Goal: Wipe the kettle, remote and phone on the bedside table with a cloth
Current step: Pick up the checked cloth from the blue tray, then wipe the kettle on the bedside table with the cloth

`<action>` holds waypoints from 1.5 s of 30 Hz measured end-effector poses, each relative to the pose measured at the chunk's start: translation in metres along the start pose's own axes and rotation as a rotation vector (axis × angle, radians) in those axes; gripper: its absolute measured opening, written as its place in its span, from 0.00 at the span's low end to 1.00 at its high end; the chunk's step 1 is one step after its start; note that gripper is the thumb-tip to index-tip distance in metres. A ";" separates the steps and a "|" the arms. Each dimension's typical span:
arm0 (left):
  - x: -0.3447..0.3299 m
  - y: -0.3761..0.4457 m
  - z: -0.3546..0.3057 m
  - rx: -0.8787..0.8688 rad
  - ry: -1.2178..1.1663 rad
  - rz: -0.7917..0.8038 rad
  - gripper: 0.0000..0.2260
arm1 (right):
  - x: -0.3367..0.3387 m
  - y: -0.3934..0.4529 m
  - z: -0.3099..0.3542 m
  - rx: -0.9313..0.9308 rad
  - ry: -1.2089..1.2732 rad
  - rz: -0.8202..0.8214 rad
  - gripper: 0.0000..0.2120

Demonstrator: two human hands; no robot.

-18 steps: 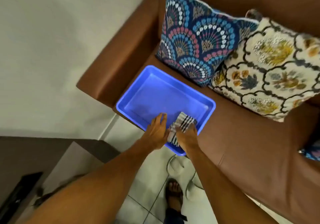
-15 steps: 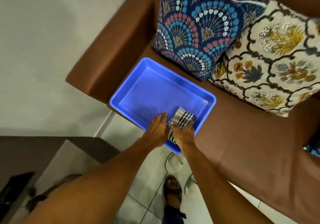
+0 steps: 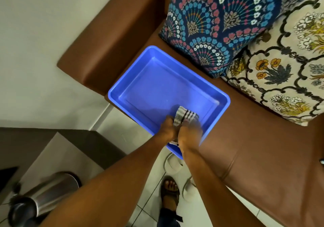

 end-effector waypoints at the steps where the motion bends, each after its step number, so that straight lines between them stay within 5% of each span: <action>1: -0.001 -0.001 0.001 0.008 0.025 0.039 0.17 | 0.000 0.001 -0.001 0.008 0.019 -0.006 0.28; 5: 0.015 -0.001 -0.004 -0.010 -0.117 0.089 0.09 | -0.004 -0.004 0.001 0.063 0.025 -0.035 0.23; 14: 0.122 -0.016 -0.019 -0.126 -0.363 -0.131 0.08 | -0.031 -0.057 0.057 0.276 0.117 0.052 0.12; 16: 0.154 -0.023 -0.016 -0.104 -0.461 -0.186 0.09 | -0.046 -0.083 0.077 0.318 0.164 0.100 0.04; 21: 0.249 -0.050 0.014 -0.045 -0.797 -0.241 0.05 | -0.101 -0.183 0.113 0.434 0.261 0.305 0.07; 28: 0.404 -0.112 0.087 -0.124 -0.916 -0.491 0.04 | -0.163 -0.343 0.122 0.618 0.256 0.506 0.08; 36: 0.523 -0.183 0.217 -0.014 -1.080 -0.670 0.08 | -0.222 -0.452 0.049 0.571 -0.023 0.826 0.12; 45: 0.507 -0.211 0.413 0.318 -1.381 -0.835 0.15 | -0.207 -0.453 -0.094 0.603 -0.428 0.714 0.14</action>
Point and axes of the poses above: each hand's wrist, its own y-axis towards the middle knuckle, its own x-axis out of the back of the hand, z = x × y, the point moved 8 cm from there along y, towards the middle knuckle, and after that the axes turned 12 degrees about -z, right-handed, at the moved point
